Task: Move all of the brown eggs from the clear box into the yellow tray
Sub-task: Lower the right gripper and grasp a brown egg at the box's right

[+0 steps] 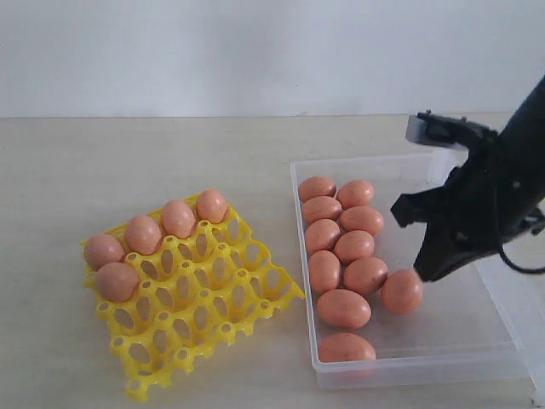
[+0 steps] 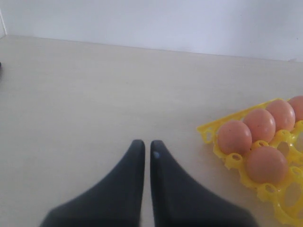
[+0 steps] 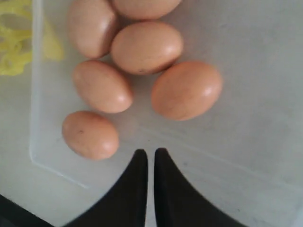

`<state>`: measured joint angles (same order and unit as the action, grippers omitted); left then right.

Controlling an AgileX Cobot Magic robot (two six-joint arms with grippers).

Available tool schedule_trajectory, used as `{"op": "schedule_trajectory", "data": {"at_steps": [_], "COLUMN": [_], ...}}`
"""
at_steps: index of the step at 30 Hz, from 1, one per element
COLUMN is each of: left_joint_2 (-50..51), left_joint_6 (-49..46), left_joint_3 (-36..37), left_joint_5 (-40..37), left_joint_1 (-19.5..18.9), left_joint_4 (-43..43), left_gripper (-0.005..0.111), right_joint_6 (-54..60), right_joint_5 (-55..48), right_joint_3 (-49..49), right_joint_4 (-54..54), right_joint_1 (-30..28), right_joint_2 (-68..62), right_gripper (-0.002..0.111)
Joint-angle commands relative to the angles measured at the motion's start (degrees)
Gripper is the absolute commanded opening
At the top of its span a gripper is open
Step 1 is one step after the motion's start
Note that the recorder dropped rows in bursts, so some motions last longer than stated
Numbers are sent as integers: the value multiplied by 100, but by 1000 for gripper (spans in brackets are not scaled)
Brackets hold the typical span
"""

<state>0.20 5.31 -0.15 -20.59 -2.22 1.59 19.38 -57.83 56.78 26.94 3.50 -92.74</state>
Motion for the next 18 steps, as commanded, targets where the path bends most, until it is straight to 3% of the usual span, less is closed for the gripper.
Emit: {"op": "schedule_trajectory", "data": {"at_steps": [1,4,11,14,18], "left_joint_2": [-20,-20,-20,-20,-20], "left_joint_6": [-27,-27,-27,-27,-27], "left_joint_3": [15,15,15,15,15], "left_joint_5": [23,23,23,23,23], "left_joint_1": [-18,-18,-18,-18,-18], "left_joint_4": [-12,-12,-12,-12,-12], "left_gripper": [4,4,4,4,4], "right_joint_6": [447,435,435,410,259], "right_joint_5": [1088,1666,1930,2071,2287], "right_joint_3": [-715,-933,-945,-945,-945], "right_joint_4": [447,447,543,551,551], "right_joint_1": [48,48,48,48,48], "right_joint_2": [69,69,69,69,69], "right_gripper": [0,0,1,16,56]}}
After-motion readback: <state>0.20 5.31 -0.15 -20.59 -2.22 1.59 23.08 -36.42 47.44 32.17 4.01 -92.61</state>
